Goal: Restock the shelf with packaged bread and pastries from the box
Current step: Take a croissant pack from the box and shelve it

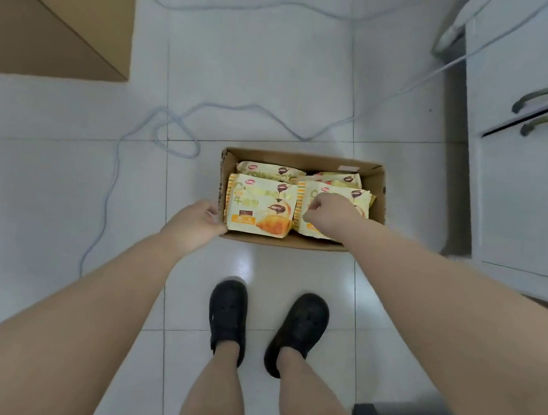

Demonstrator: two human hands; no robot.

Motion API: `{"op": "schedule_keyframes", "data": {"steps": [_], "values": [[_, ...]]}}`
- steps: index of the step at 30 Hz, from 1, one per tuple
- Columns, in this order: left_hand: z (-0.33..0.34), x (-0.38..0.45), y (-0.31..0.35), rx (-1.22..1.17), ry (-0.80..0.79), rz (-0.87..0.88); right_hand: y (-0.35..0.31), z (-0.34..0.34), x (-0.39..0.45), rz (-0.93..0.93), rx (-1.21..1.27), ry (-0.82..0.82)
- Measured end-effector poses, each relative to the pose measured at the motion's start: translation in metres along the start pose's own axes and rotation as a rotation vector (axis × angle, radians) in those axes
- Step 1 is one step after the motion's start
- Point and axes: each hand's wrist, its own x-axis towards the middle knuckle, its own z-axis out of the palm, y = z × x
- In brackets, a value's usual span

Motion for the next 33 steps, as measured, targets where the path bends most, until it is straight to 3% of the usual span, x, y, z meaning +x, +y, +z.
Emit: {"op": "schedule_keyframes", "data": {"steps": [8, 14, 17, 20, 24, 29, 33], "values": [[0.071, 0.139, -0.030, -0.110, -0.025, -0.061, 0.012, 0.102, 0.129, 0.120, 0.114, -0.095], [0.103, 0.203, -0.028, -0.197, 0.161, -0.175, 0.018, 0.134, 0.186, 0.239, 0.264, 0.169], [0.115, 0.214, -0.015, -0.248, 0.192, -0.288, 0.019, 0.140, 0.196, 0.258, 0.393, 0.215], [0.116, 0.217, -0.001, -0.351, 0.177, -0.365, 0.016, 0.140, 0.196, 0.294, 0.532, 0.197], [0.102, 0.214, 0.010, -0.408, 0.172, -0.297, 0.015, 0.128, 0.182, 0.296, 0.634, 0.279], [0.065, 0.186, 0.037, -0.612, 0.248, -0.250, 0.012, 0.092, 0.157, 0.203, 0.734, 0.331], [0.032, 0.148, 0.059, -0.822, 0.180, -0.264, -0.006, 0.042, 0.127, 0.027, 0.764, 0.335]]}}
